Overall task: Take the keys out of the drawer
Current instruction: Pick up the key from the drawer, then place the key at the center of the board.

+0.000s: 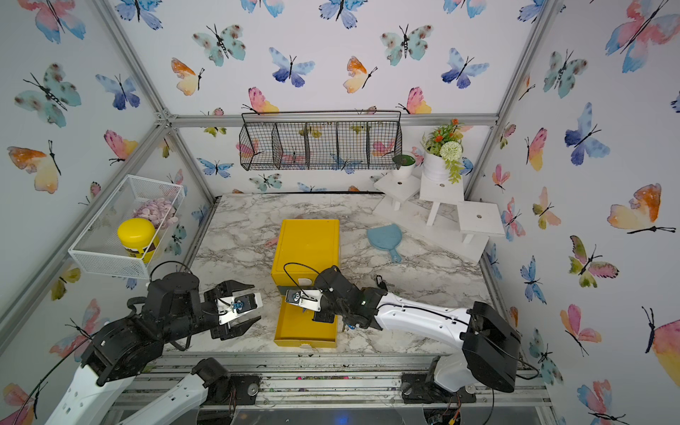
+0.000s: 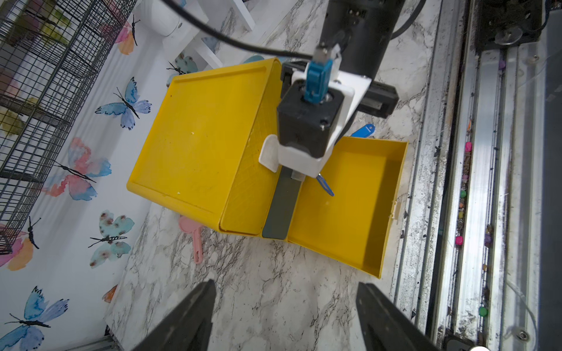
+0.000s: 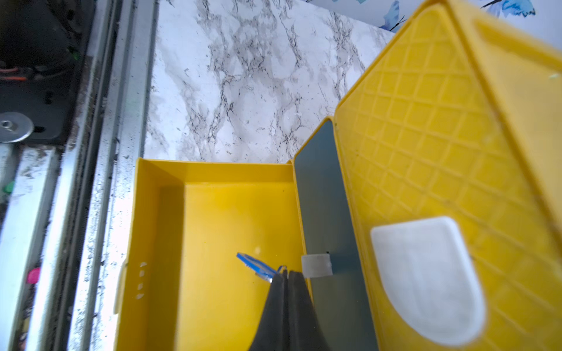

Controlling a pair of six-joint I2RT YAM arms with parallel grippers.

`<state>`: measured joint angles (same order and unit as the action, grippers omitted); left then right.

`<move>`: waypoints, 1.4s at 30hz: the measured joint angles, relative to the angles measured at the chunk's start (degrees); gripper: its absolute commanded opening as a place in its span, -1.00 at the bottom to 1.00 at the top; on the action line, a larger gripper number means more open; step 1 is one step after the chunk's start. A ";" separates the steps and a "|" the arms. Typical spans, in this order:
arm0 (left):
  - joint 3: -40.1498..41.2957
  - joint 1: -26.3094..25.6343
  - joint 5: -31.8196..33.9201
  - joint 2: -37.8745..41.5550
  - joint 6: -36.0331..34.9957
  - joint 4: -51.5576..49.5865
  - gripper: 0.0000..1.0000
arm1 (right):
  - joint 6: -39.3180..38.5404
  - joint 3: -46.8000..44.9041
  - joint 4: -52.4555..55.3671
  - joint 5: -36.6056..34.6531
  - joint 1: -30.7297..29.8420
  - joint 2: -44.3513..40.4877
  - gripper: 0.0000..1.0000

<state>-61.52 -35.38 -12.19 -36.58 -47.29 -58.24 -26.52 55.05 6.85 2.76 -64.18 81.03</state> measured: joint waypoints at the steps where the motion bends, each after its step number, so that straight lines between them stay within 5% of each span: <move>1: 0.00 0.00 -0.24 -0.20 -0.31 0.68 0.57 | 0.46 0.42 1.09 0.31 0.00 -1.18 -0.91; 18: 0.76 -1.70 -6.08 -5.84 -5.20 12.44 0.58 | 7.63 6.99 17.81 -3.50 -0.04 -14.80 -0.95; 33: 5.95 -20.81 1.33 -12.20 -5.44 23.80 0.58 | 18.69 0.87 24.46 -7.28 -0.02 -20.98 -0.96; 42: 6.82 -26.32 4.11 -15.10 -5.44 28.17 0.58 | 22.73 -6.14 24.90 -7.30 0.63 -26.34 -0.96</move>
<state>-54.70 -61.69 -8.08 -51.68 -52.73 -30.06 -3.79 48.90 31.75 -4.54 -63.55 54.70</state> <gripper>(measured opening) 0.790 0.062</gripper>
